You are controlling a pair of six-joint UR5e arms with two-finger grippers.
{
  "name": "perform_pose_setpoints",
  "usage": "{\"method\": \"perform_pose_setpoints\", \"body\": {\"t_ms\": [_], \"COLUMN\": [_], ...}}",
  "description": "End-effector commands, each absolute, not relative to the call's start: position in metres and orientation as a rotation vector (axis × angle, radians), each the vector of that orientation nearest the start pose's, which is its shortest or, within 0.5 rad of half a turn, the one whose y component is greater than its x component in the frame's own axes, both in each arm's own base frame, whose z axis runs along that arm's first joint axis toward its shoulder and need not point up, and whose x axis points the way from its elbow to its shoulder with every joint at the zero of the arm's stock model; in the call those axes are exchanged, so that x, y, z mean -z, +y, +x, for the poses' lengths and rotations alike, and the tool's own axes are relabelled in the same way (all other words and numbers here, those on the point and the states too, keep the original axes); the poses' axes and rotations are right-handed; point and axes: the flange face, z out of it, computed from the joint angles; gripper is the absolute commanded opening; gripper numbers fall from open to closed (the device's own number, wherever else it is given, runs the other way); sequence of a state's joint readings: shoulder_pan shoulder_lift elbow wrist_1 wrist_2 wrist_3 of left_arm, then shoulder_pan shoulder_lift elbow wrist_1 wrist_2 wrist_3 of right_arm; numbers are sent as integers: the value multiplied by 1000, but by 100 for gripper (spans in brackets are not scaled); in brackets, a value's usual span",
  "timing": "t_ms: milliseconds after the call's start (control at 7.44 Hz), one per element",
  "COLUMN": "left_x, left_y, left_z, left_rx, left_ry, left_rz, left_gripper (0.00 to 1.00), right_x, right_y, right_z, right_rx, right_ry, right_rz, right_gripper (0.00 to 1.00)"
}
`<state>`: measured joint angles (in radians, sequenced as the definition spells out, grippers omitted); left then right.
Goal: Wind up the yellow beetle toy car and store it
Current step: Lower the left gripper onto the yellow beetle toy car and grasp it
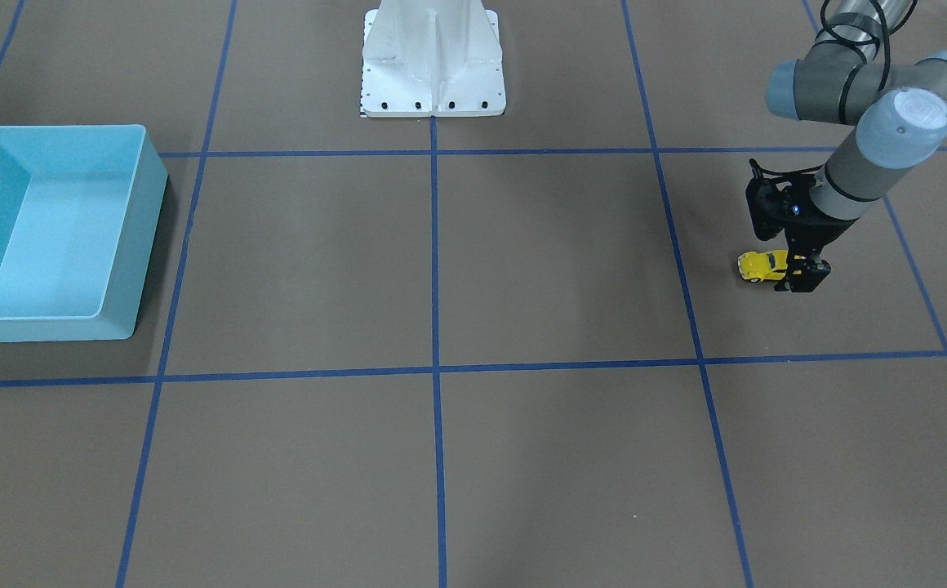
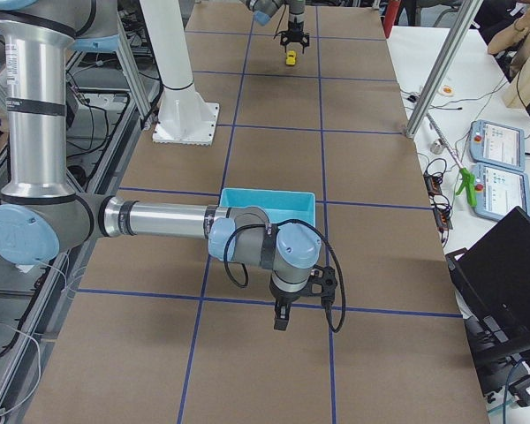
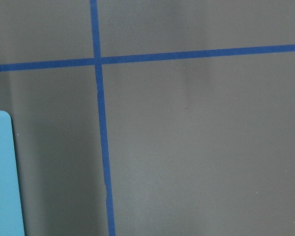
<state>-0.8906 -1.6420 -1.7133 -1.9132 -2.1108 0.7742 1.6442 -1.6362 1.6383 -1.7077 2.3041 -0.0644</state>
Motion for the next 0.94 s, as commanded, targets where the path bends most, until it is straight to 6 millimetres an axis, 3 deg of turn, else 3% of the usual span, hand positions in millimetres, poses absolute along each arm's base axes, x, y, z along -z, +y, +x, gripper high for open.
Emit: {"method": "perform_pose_setpoints", "body": {"t_ms": [0, 806], "left_x": [-532, -548], "left_y": [-476, -489], "left_z": [280, 295], "left_rx": [-1528, -1531], "left_ry": [562, 581], "left_rz": [615, 601], "left_gripper": [100, 100], "right_x": [-673, -673], "right_y": [-447, -447], "right_z": [101, 101], "right_rx": [-61, -61], "right_ry": [-739, -739], "right_rz": [-77, -77], "right_gripper": [100, 100]}}
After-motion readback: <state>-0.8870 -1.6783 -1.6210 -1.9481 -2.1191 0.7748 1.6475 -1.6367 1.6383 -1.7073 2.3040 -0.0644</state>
